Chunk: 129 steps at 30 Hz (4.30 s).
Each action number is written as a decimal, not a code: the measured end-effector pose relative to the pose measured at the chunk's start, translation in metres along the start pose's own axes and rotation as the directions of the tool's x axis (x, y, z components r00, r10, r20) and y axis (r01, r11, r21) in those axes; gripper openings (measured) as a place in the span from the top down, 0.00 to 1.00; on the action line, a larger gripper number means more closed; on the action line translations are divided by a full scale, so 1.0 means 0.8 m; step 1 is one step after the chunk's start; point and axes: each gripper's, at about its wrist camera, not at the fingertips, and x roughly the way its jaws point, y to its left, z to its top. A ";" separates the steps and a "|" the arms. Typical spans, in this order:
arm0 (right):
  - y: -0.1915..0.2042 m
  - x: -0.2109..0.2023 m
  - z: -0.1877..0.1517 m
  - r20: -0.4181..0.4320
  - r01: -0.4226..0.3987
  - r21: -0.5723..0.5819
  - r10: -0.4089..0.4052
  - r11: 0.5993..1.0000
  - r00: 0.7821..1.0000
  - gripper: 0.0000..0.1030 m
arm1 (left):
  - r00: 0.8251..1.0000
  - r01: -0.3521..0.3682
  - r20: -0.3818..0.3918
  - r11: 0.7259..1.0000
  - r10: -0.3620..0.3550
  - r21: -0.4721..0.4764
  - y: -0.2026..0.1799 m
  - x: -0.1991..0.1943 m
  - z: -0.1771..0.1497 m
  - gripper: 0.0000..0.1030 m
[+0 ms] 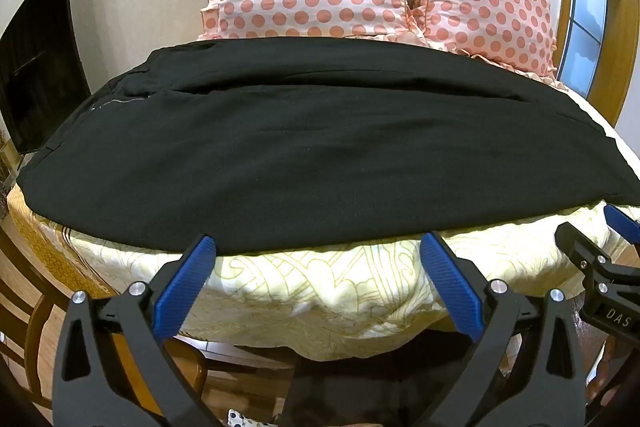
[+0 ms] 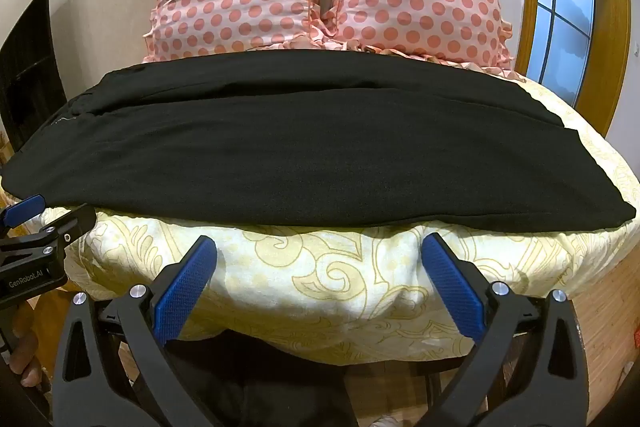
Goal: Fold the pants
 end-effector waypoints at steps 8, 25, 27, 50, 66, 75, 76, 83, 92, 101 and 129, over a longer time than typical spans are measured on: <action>0.000 0.000 0.000 0.000 0.000 -0.001 0.000 1.000 1.000 0.01 | 1.000 -0.001 0.004 1.000 0.001 0.001 0.000 0.000 0.000 0.02; -0.001 -0.001 0.000 0.005 0.000 0.000 0.000 1.000 1.000 0.01 | 1.000 -0.001 0.009 1.000 0.001 0.001 0.000 0.000 0.000 0.02; -0.001 -0.001 0.000 0.006 0.000 0.000 0.000 1.000 1.000 0.01 | 1.000 -0.002 0.009 1.000 0.002 0.003 0.000 0.000 0.000 0.02; -0.001 -0.002 0.000 0.008 0.000 0.000 0.000 1.000 1.000 0.01 | 1.000 -0.002 0.014 1.000 0.002 0.002 0.000 -0.001 0.000 0.02; -0.001 -0.001 -0.001 0.010 0.000 0.000 0.000 1.000 1.000 0.01 | 1.000 -0.002 0.015 1.000 0.002 0.002 0.000 -0.001 0.000 0.02; -0.001 -0.001 -0.001 0.010 0.000 -0.001 0.000 1.000 1.000 0.01 | 1.000 -0.002 0.016 1.000 0.002 0.002 0.000 -0.001 0.000 0.02; -0.001 -0.001 -0.001 0.010 0.000 0.000 0.000 1.000 1.000 0.01 | 1.000 -0.002 0.016 1.000 0.002 0.002 0.000 -0.001 0.000 0.02; -0.001 -0.001 -0.001 0.010 -0.001 0.000 0.001 1.000 1.000 0.01 | 1.000 -0.002 0.017 1.000 0.002 0.002 0.000 -0.001 0.000 0.02; -0.001 -0.001 -0.001 0.010 -0.002 0.000 0.002 1.000 1.000 0.01 | 1.000 -0.002 0.017 1.000 0.002 0.003 0.000 -0.001 0.000 0.02; 0.001 -0.002 0.000 0.022 0.000 0.001 0.000 1.000 1.000 0.01 | 1.000 0.000 0.018 1.000 0.000 0.002 0.000 -0.001 0.000 0.02; -0.174 0.052 0.200 0.015 0.218 0.255 -0.229 0.942 0.973 0.01 | 0.995 -0.025 0.091 0.997 0.032 -0.075 0.046 0.014 0.119 0.02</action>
